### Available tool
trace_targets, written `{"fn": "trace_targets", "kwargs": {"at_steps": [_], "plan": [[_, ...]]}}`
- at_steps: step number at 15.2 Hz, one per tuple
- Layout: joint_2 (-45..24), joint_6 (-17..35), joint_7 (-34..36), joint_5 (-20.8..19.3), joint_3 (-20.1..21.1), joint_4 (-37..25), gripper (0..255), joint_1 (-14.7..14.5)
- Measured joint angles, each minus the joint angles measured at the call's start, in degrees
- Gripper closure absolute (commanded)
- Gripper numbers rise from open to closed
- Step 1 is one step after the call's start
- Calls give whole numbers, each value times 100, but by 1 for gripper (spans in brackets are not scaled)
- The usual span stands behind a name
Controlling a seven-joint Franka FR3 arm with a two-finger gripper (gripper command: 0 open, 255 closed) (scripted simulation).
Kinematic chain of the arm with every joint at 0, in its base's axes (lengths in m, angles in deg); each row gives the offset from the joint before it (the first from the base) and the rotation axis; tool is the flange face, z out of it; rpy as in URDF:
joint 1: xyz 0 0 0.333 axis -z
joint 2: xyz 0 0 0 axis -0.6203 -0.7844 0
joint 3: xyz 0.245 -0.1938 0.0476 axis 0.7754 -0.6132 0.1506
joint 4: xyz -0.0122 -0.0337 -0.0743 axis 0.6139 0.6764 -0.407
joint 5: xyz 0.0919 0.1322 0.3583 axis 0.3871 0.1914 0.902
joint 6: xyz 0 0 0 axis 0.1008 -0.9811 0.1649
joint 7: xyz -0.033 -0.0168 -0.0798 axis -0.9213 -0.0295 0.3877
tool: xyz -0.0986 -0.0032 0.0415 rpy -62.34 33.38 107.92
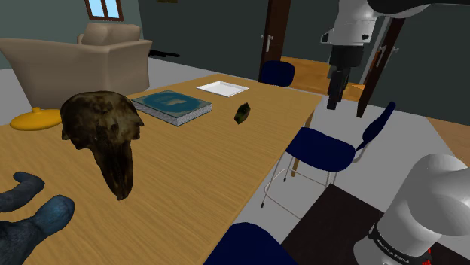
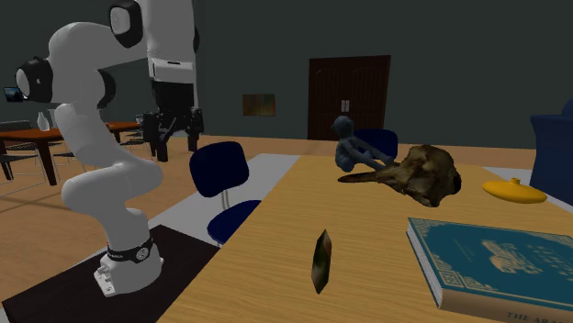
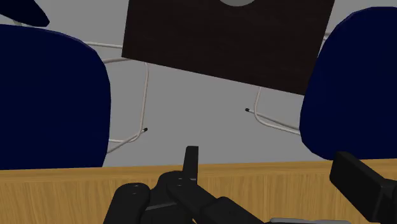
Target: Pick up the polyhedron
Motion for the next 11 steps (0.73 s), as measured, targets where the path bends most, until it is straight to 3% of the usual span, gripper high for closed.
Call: {"fn": "trace_targets", "kwargs": {"at_steps": [3,11], "plan": [[-174,155,286,78,111,-28,0,58],[-1715,1059,2159,352,727,-756,0,423]]}}
